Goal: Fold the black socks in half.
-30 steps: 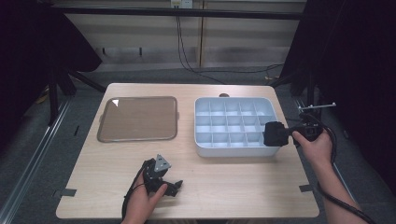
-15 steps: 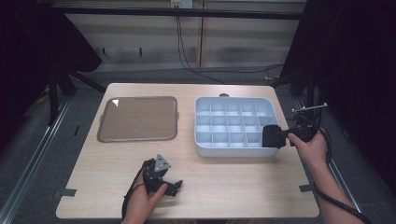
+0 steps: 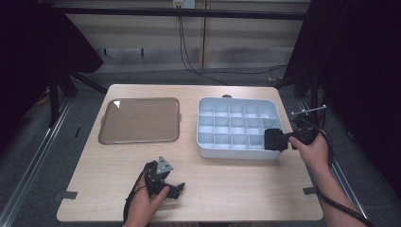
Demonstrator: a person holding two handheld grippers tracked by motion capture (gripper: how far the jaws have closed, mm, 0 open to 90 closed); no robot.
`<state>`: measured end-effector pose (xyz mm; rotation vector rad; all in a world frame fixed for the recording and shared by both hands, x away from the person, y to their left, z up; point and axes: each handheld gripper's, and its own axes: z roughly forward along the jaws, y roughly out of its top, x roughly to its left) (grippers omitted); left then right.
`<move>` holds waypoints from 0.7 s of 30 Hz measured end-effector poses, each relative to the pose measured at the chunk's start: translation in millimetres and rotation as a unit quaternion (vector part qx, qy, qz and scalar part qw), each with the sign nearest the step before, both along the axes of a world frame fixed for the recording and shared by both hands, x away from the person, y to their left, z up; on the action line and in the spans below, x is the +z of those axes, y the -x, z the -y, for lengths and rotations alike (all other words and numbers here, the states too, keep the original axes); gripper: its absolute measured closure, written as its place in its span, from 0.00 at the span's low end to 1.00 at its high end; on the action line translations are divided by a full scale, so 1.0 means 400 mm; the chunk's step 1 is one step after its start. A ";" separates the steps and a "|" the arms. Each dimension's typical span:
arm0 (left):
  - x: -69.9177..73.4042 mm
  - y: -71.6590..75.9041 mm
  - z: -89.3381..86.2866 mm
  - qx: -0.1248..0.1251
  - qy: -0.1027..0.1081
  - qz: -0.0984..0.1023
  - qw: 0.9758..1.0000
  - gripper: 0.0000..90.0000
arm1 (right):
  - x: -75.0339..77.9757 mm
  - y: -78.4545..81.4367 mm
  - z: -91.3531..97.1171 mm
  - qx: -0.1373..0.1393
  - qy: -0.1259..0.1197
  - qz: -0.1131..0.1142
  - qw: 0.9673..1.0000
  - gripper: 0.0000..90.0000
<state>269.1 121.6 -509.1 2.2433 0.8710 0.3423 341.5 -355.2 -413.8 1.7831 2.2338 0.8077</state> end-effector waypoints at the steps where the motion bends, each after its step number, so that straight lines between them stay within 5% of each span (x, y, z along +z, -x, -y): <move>1: 0.000 0.000 0.000 0.000 0.001 0.000 1.000 0.00 | 0.000 0.000 0.000 0.000 0.000 0.000 1.000 0.75; 5: 0.000 0.000 0.000 0.000 0.000 0.000 1.000 0.00 | -0.002 -0.003 -0.011 0.004 0.014 -0.007 1.000 0.73; 21: 0.000 0.000 0.000 0.000 0.000 0.000 1.000 0.00 | 0.016 0.007 -0.017 0.004 0.049 0.023 0.999 0.56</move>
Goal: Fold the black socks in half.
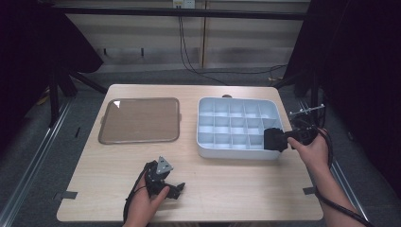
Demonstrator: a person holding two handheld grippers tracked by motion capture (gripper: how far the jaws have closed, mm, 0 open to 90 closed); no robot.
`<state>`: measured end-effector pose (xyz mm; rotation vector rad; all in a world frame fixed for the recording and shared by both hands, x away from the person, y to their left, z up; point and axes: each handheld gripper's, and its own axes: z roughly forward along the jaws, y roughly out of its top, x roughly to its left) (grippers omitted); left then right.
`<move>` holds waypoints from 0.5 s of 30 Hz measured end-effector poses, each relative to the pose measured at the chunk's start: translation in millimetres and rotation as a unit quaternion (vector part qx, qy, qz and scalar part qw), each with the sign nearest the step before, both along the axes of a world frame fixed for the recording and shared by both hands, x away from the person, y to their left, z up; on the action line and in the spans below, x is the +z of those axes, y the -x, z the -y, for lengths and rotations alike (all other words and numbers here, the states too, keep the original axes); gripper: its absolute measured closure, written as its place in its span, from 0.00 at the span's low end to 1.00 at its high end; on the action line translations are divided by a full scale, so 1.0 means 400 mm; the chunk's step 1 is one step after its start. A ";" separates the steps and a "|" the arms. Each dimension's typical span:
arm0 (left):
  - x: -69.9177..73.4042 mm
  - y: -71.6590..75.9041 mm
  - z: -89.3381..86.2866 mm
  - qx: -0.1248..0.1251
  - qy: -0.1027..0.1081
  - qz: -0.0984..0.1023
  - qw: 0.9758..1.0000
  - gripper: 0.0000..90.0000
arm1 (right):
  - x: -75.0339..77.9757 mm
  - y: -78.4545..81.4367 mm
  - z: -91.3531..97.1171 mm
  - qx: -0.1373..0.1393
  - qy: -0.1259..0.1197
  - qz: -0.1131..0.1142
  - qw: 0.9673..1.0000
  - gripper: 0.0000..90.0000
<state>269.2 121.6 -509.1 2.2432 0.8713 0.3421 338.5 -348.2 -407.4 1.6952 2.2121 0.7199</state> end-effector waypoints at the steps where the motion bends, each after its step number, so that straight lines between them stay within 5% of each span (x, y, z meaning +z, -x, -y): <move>1: 0.000 0.000 0.000 0.000 0.000 0.000 1.000 0.00 | -0.001 0.002 0.003 -0.003 0.000 0.004 1.000 0.52; 15: 0.000 0.000 0.000 -0.001 0.001 0.000 1.000 0.00 | -0.030 0.006 0.016 -0.025 -0.003 0.005 1.000 0.46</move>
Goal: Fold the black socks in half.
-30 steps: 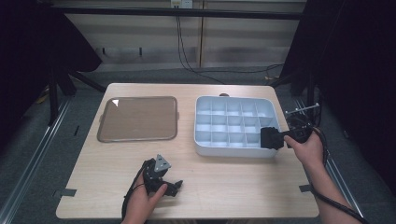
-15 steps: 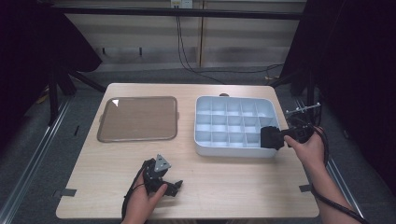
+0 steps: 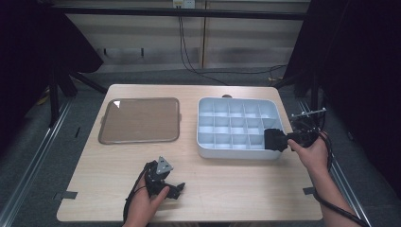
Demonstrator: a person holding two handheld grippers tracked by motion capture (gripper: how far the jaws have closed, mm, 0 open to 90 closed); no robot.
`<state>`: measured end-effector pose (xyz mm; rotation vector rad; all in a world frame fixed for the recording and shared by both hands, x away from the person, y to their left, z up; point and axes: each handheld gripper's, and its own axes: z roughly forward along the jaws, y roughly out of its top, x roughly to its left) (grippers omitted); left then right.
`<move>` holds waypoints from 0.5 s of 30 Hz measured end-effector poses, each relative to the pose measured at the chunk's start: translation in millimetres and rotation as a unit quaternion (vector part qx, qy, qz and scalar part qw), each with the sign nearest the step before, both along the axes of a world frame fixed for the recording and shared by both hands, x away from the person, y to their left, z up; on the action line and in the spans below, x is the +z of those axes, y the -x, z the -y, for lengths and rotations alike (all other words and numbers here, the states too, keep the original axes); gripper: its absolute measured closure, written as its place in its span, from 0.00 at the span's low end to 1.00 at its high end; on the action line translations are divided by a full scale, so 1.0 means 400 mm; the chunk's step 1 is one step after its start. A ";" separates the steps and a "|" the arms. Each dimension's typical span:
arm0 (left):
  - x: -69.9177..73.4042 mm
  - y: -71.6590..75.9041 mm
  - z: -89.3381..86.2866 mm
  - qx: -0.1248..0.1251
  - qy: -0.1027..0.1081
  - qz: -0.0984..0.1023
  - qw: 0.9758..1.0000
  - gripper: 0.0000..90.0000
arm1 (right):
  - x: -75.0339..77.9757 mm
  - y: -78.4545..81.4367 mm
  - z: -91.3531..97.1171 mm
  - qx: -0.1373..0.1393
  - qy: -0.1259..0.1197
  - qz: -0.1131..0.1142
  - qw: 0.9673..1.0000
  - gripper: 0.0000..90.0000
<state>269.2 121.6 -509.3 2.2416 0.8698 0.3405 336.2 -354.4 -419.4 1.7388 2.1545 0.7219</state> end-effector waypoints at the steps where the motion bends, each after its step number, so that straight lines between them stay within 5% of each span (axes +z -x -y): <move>1: 0.000 0.000 0.000 0.000 0.000 0.000 1.000 0.00 | -0.006 -0.001 0.001 -0.002 -0.003 -0.002 1.000 0.46; 15: 0.000 0.000 0.000 0.000 -0.001 0.000 1.000 0.00 | -0.029 -0.006 -0.003 0.000 0.009 -0.011 1.000 0.47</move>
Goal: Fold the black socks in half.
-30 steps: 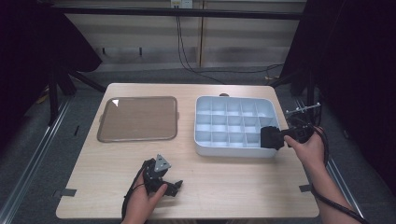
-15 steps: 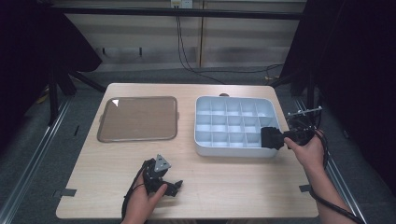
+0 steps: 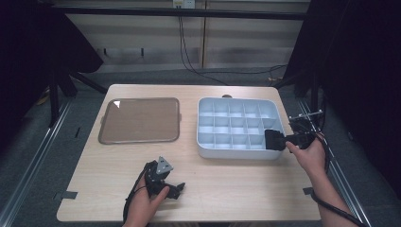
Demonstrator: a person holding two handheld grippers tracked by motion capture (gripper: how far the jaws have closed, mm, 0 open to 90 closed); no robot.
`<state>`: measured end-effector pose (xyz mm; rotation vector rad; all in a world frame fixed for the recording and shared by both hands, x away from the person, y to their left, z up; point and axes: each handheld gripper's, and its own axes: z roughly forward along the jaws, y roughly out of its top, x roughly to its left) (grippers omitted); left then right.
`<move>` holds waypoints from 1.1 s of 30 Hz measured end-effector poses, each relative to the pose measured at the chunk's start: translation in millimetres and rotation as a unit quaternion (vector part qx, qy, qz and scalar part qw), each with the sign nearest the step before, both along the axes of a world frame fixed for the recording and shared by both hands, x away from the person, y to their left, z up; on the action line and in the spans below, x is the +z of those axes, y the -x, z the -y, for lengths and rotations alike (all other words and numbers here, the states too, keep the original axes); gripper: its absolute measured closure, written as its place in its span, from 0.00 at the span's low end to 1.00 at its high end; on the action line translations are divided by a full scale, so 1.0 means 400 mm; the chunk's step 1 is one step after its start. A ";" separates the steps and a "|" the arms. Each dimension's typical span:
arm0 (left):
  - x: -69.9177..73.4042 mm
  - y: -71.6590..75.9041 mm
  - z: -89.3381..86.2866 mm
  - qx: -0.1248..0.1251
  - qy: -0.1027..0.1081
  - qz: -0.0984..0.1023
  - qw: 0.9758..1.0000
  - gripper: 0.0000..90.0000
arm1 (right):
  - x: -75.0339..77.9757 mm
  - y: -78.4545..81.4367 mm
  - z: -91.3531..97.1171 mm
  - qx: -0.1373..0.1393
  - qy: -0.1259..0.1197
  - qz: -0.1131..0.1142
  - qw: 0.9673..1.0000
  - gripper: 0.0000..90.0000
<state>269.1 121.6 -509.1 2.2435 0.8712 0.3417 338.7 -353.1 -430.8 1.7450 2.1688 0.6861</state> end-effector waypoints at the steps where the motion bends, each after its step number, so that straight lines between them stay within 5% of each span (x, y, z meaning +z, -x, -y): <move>1: 0.000 0.000 0.000 0.000 0.000 0.000 1.000 0.00 | 0.000 -0.001 -0.001 0.000 0.001 -0.001 1.000 0.47; 33: 0.000 0.000 0.000 0.000 0.000 0.000 1.000 0.00 | 0.090 0.001 -0.008 0.011 -0.006 0.004 1.000 0.42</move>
